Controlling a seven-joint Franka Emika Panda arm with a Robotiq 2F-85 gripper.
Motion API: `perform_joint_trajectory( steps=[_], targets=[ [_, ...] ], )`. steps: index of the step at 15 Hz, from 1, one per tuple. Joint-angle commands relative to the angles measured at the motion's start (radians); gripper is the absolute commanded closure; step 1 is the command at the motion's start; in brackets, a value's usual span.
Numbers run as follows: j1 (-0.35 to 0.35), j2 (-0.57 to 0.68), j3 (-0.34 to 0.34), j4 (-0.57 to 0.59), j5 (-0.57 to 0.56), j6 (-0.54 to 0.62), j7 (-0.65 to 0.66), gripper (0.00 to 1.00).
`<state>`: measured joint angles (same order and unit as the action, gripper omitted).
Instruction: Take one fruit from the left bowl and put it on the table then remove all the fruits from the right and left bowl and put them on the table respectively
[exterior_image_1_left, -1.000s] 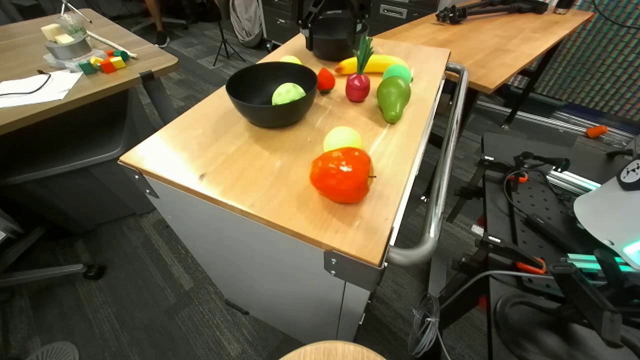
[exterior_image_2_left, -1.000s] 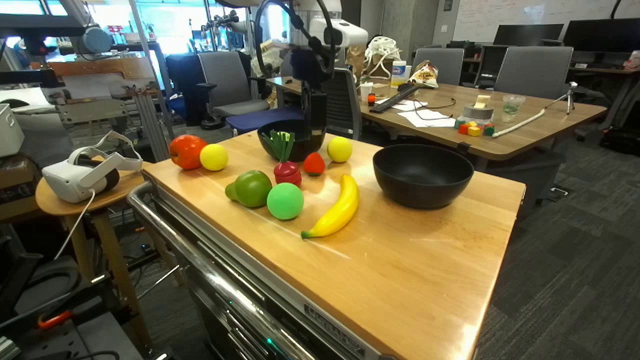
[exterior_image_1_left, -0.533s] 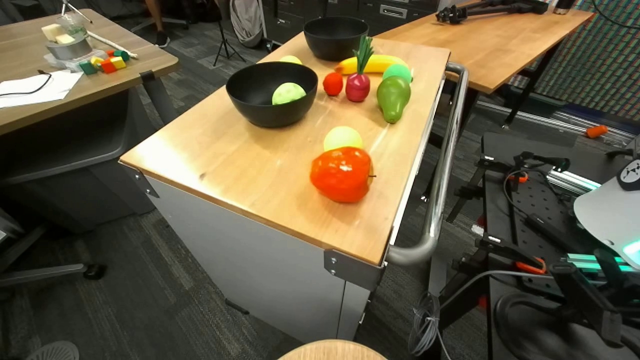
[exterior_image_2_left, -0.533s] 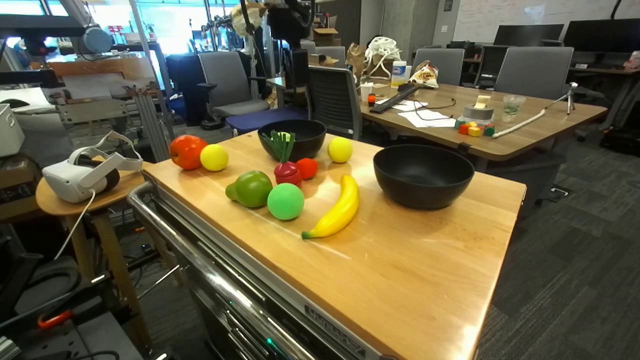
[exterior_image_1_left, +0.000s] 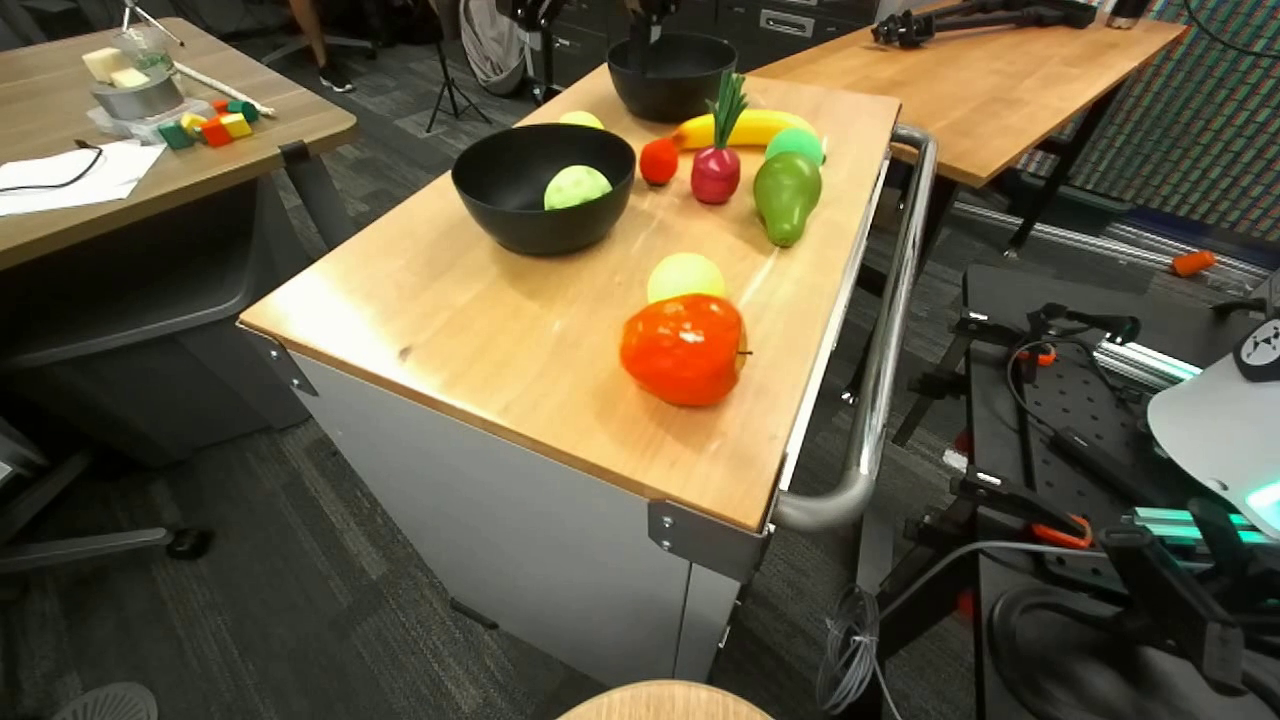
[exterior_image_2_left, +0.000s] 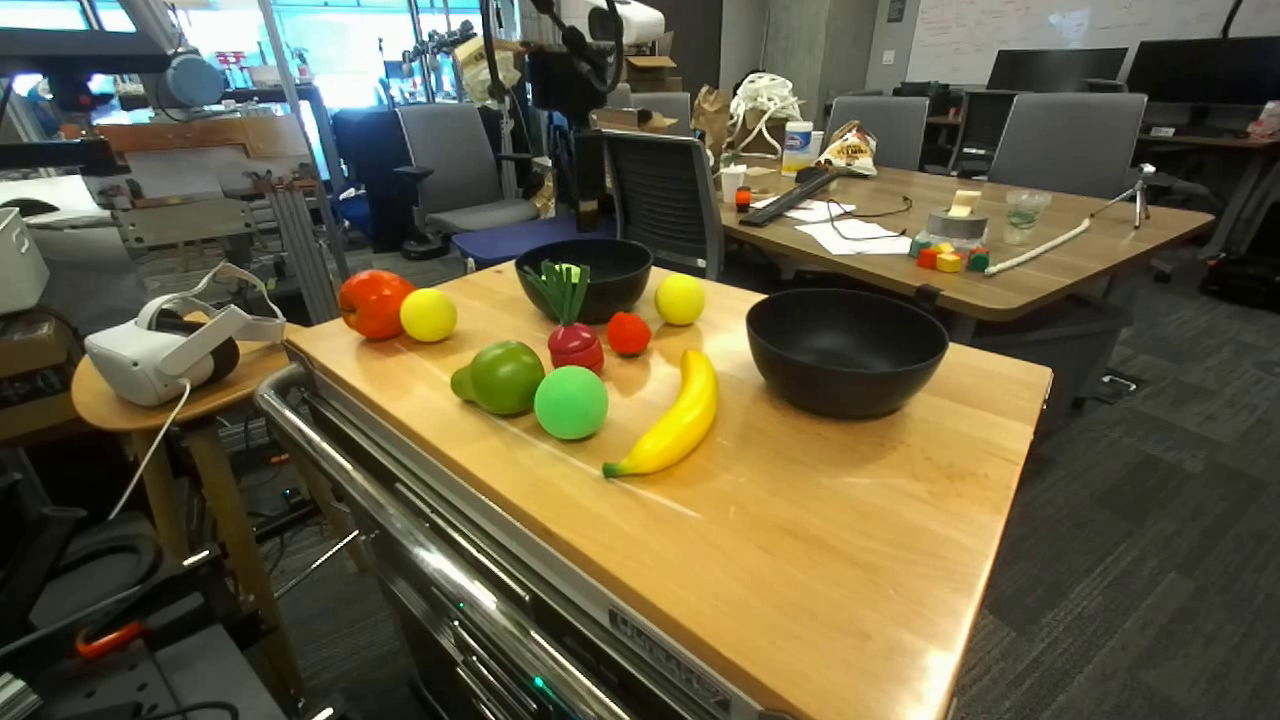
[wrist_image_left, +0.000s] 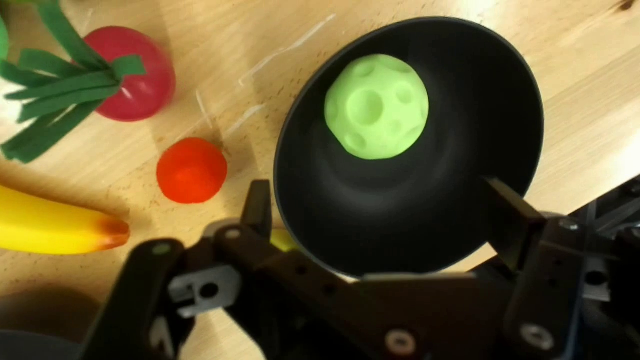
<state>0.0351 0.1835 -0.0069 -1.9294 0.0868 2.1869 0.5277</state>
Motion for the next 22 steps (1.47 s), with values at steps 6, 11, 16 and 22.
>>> perform_joint_trajectory(
  steps=[6, 11, 16, 22],
  targets=[
    [0.049, 0.092, 0.005, 0.026, -0.048, 0.001, -0.034, 0.00],
    [0.080, 0.124, 0.007, 0.026, -0.119, 0.008, -0.073, 0.00],
    [0.105, 0.137, 0.009, 0.022, -0.206, 0.010, -0.121, 0.00],
    [0.129, 0.125, 0.018, 0.037, -0.306, 0.028, -0.192, 0.00]
  ],
)
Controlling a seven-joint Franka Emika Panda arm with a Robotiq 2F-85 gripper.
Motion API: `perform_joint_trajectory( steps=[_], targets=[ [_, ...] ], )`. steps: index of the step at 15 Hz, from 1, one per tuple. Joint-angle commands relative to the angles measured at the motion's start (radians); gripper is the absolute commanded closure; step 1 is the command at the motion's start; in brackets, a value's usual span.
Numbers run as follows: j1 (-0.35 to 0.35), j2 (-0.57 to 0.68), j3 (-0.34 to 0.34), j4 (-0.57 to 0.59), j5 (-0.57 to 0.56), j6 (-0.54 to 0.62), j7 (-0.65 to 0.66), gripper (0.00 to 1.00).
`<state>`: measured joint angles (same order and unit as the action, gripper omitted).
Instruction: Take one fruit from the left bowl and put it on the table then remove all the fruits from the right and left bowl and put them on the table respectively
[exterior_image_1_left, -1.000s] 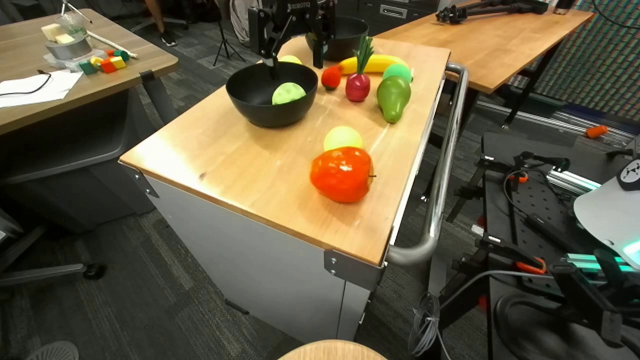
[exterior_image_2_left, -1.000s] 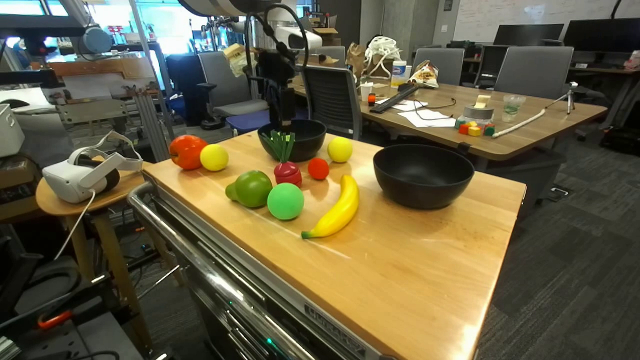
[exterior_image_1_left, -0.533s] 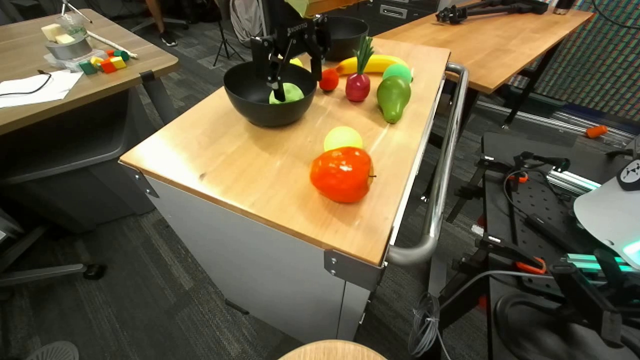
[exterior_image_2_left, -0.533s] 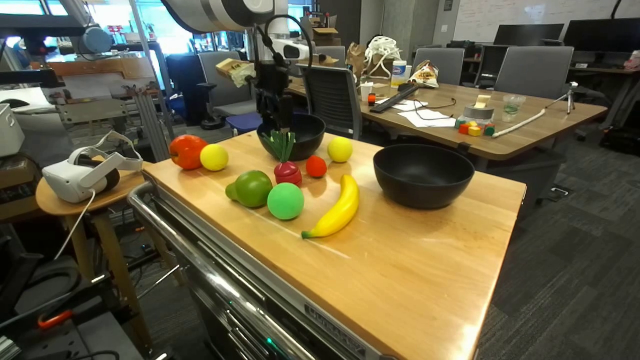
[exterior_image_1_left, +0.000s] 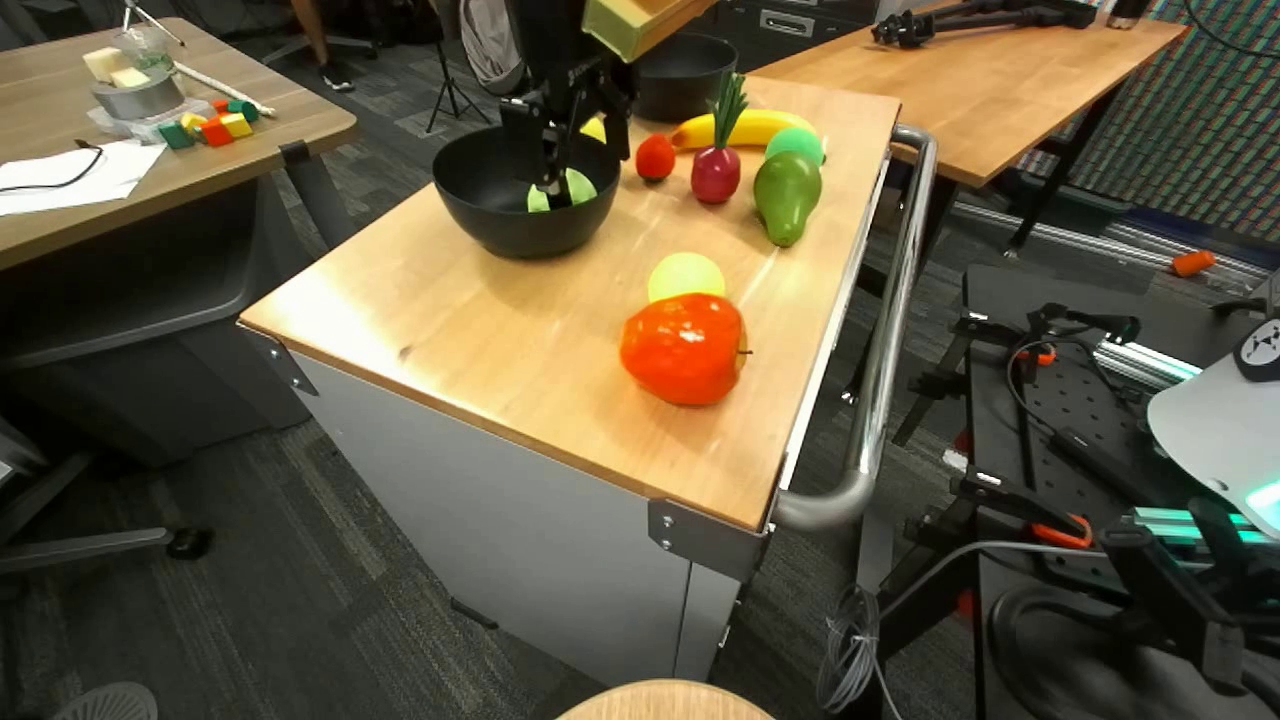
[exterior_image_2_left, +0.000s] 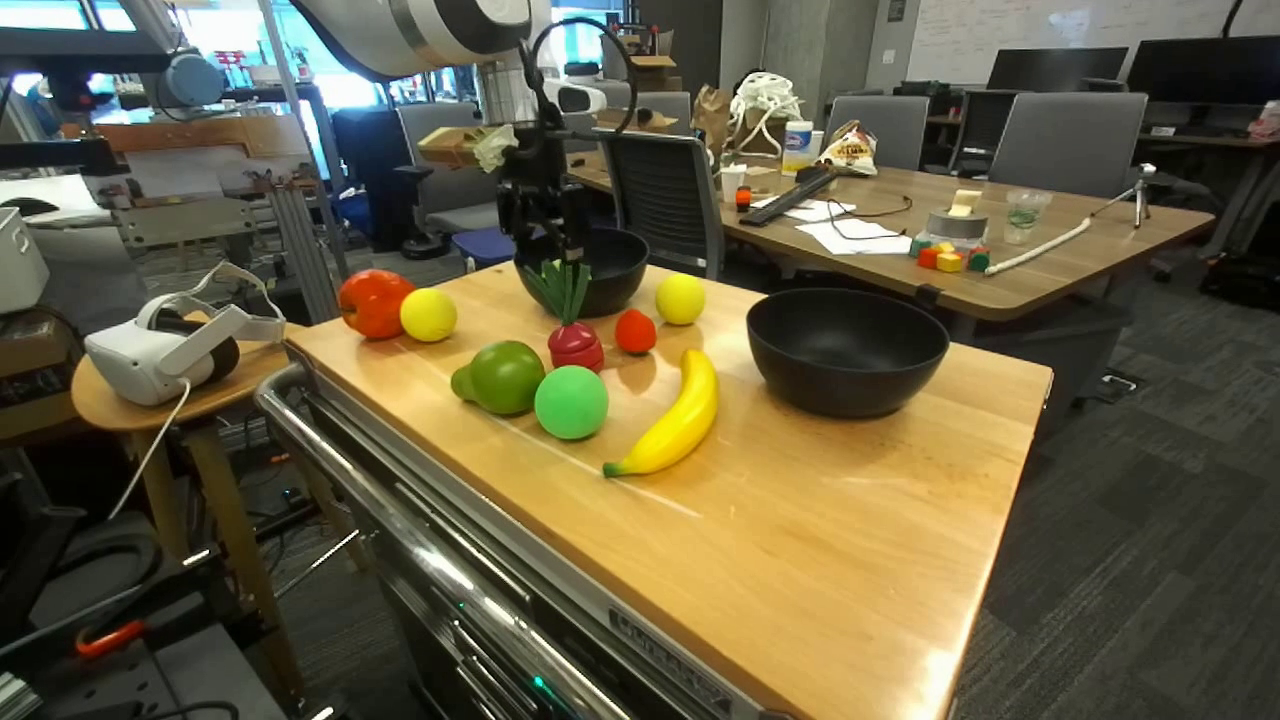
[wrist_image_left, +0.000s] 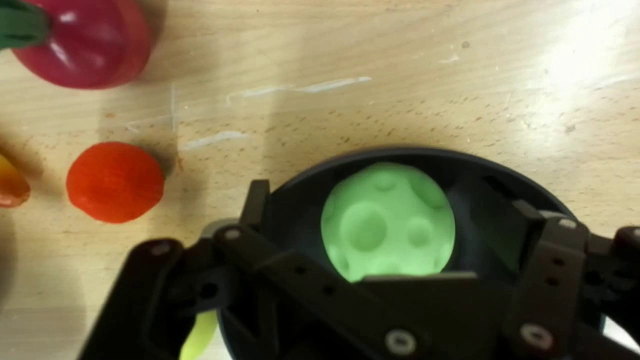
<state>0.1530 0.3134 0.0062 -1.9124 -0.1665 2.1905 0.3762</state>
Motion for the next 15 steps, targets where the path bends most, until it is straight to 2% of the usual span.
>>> perform_joint_trajectory(
  steps=[1, 7, 10, 15],
  targets=[
    [0.014, -0.006, 0.006, 0.026, -0.070, 0.032, -0.050, 0.00],
    [0.022, 0.008, 0.011, 0.036, -0.136, 0.077, -0.108, 0.00],
    [0.014, 0.036, 0.006, 0.052, -0.124, 0.046, -0.110, 0.00],
    [0.010, 0.065, 0.011, 0.054, -0.107, 0.065, -0.117, 0.00]
  ],
)
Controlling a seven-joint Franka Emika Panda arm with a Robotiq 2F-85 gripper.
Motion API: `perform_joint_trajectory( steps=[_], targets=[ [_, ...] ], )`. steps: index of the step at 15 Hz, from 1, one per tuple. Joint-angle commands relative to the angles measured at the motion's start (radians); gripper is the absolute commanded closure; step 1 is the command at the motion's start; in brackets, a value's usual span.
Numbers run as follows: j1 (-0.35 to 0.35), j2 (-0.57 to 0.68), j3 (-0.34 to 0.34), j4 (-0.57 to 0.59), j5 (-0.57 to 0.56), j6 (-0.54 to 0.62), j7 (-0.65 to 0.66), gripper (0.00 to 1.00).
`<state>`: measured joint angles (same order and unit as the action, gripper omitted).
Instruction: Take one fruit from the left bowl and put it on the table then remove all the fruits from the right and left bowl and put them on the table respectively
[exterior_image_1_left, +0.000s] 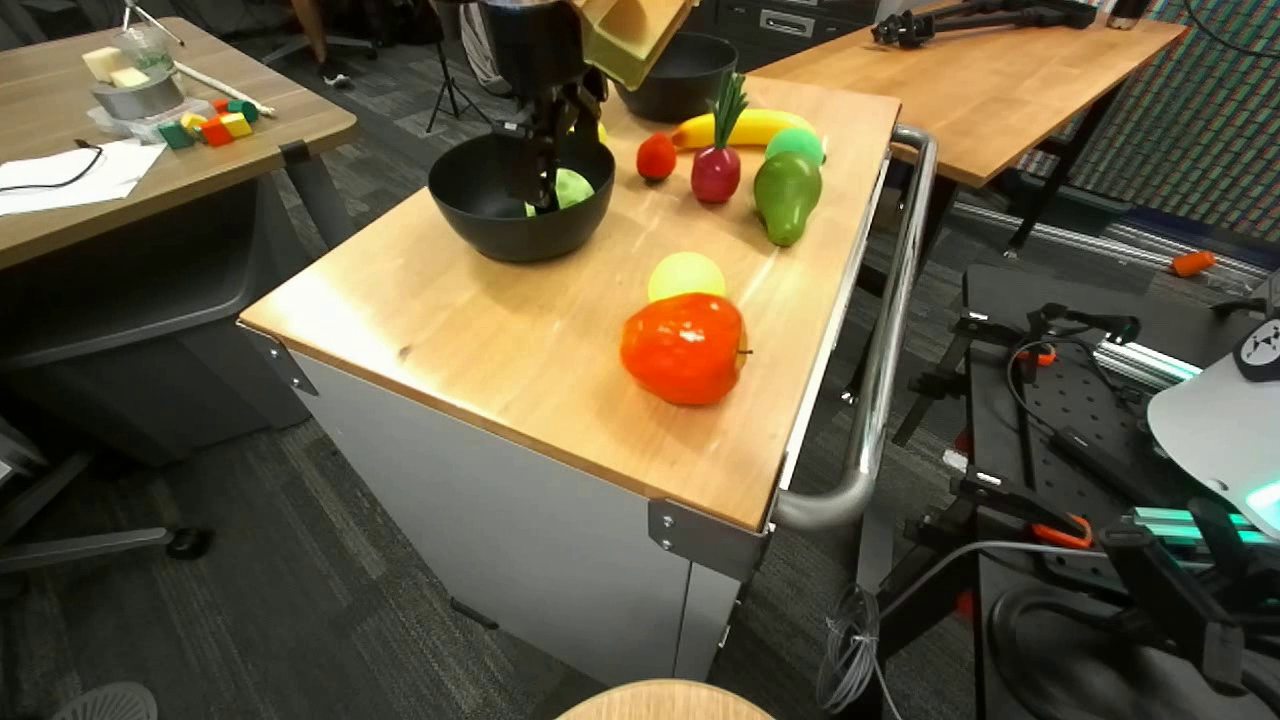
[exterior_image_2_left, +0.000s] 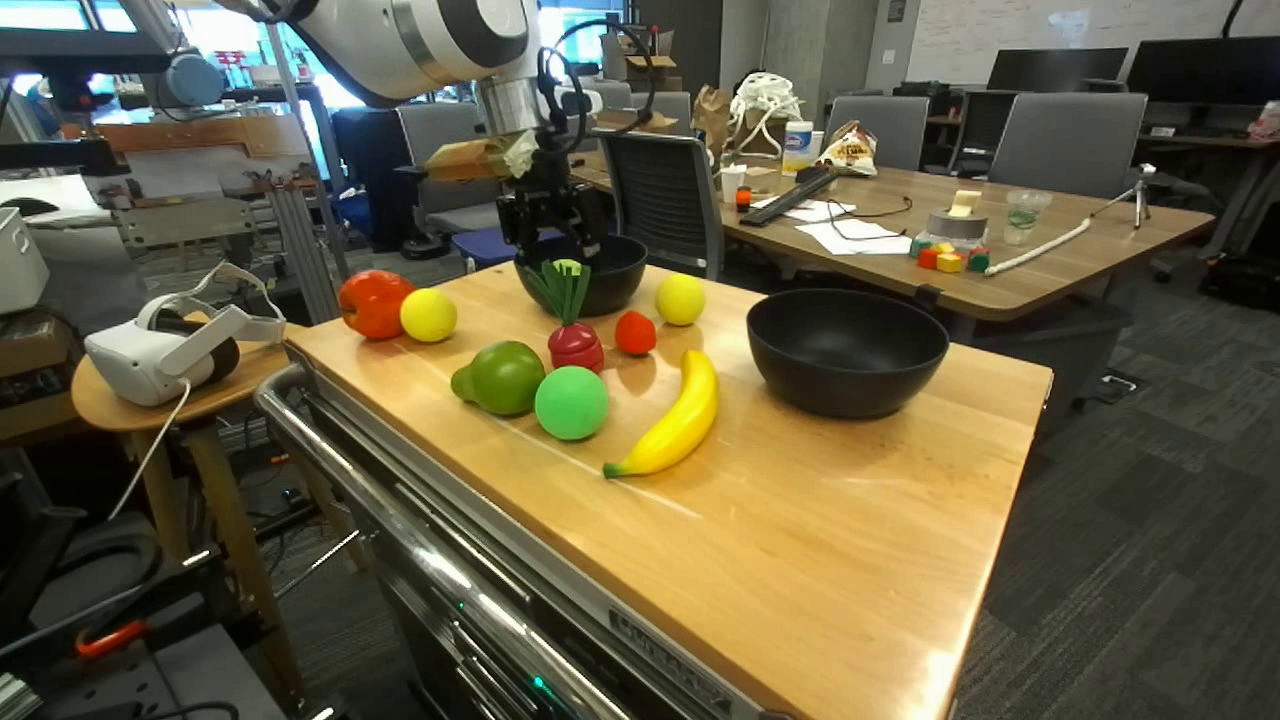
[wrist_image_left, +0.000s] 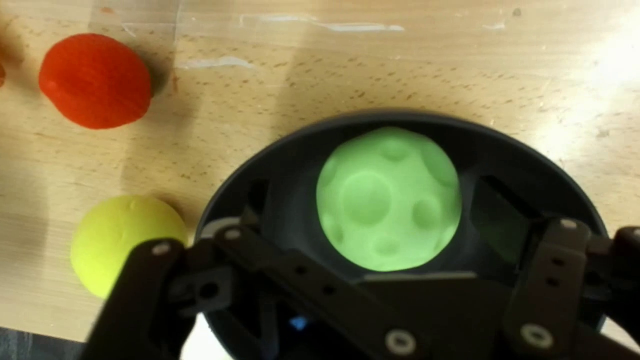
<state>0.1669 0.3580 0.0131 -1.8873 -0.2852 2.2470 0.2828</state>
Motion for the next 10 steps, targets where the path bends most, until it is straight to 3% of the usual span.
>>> perform_joint_trajectory(
  steps=[1, 2, 4, 8, 10],
  targets=[
    [-0.003, 0.026, 0.004, 0.031, 0.011, 0.012, -0.022, 0.04],
    [-0.001, 0.031, 0.003, 0.035, 0.009, 0.015, -0.020, 0.27],
    [0.000, 0.035, 0.003, 0.040, 0.009, 0.015, -0.019, 0.32],
    [-0.001, 0.029, 0.000, 0.051, 0.010, 0.020, -0.014, 0.63],
    [-0.002, 0.014, 0.000, 0.063, 0.019, 0.024, -0.009, 0.67]
  ],
)
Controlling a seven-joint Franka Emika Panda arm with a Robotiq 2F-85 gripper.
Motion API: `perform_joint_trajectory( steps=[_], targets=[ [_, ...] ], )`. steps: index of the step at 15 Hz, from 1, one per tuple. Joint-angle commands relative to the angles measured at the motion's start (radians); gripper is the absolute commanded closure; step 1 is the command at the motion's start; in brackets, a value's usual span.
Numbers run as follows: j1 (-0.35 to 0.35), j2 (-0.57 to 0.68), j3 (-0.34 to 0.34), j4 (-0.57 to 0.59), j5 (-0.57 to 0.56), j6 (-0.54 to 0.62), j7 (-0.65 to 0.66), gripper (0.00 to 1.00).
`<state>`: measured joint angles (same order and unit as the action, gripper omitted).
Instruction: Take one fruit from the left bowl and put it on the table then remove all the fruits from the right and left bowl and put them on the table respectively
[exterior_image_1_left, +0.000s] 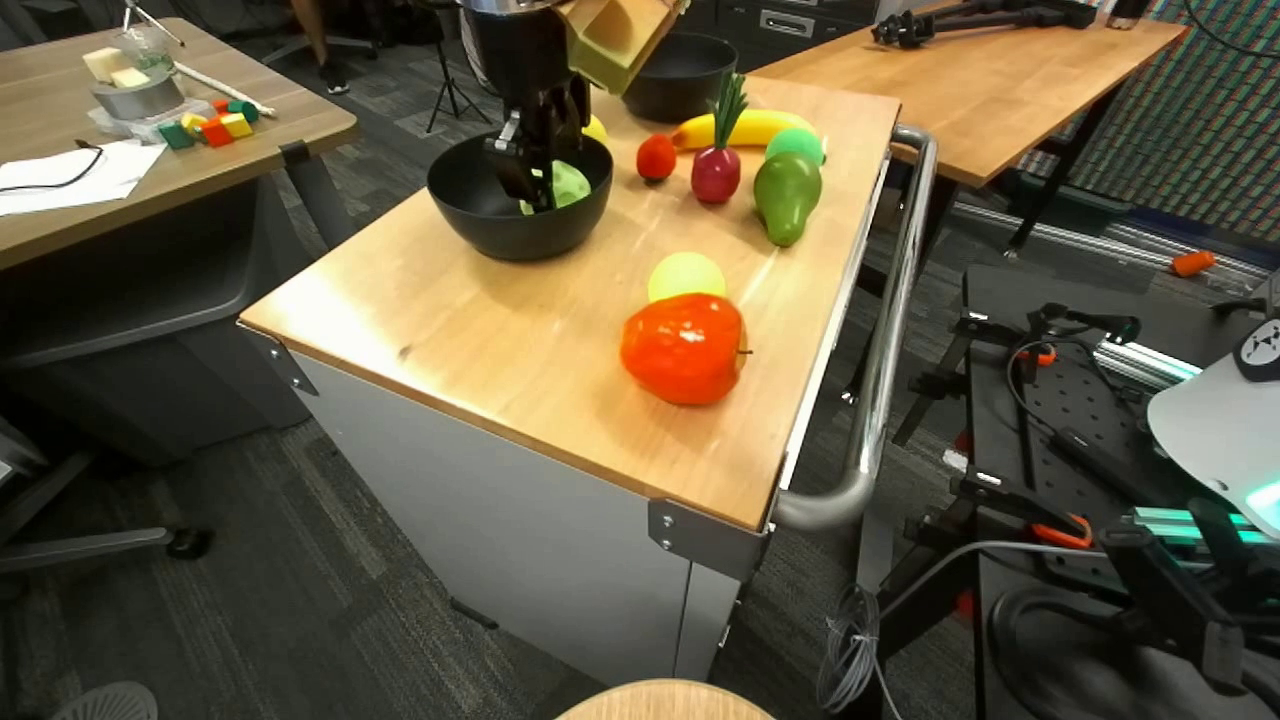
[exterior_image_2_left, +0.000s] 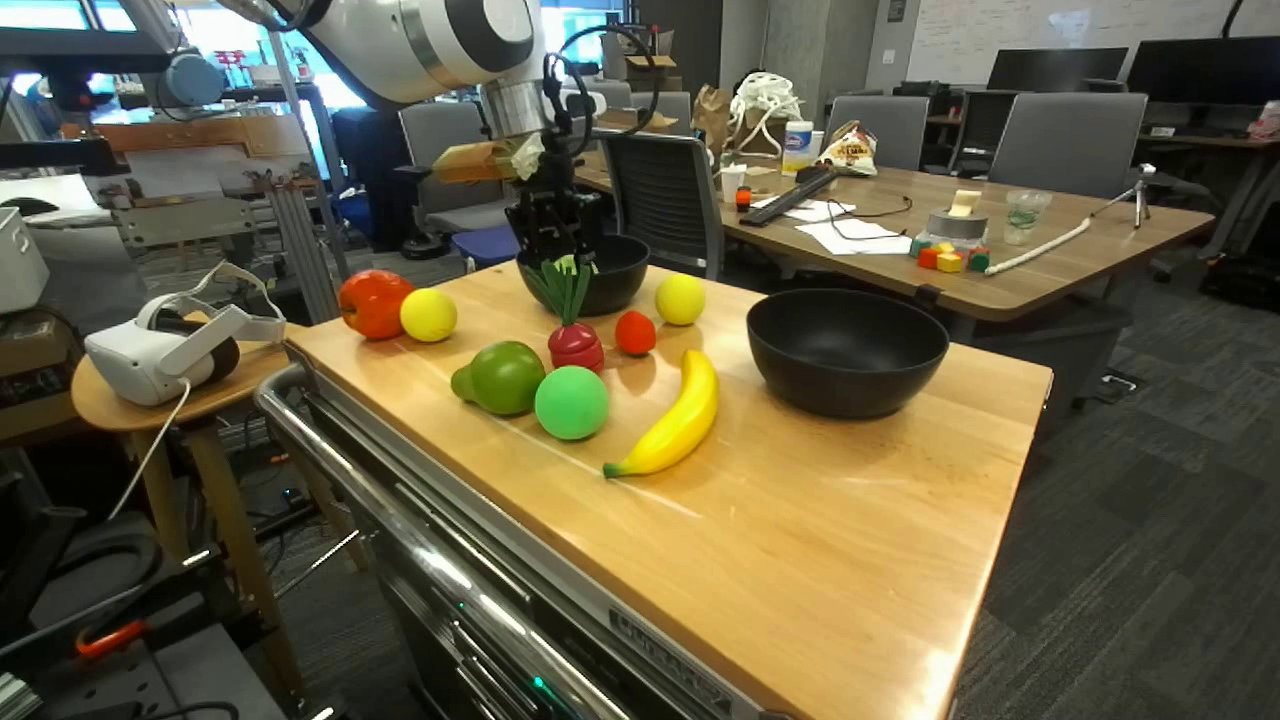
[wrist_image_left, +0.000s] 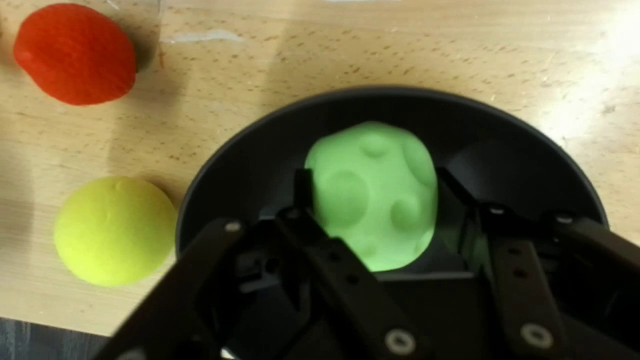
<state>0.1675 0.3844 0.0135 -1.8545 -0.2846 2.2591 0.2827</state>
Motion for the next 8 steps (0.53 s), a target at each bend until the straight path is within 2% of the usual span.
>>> perform_joint_trajectory(
  steps=[1, 5, 6, 8],
  targets=[
    [-0.004, -0.026, 0.000, 0.041, 0.022, 0.020, -0.005, 0.72],
    [0.000, -0.097, 0.011, 0.090, 0.042, 0.058, -0.001, 0.89],
    [0.001, -0.117, 0.017, 0.099, 0.053, 0.079, -0.003, 0.85],
    [0.006, -0.148, 0.037, 0.117, 0.076, 0.104, -0.016, 0.89]
  ],
)
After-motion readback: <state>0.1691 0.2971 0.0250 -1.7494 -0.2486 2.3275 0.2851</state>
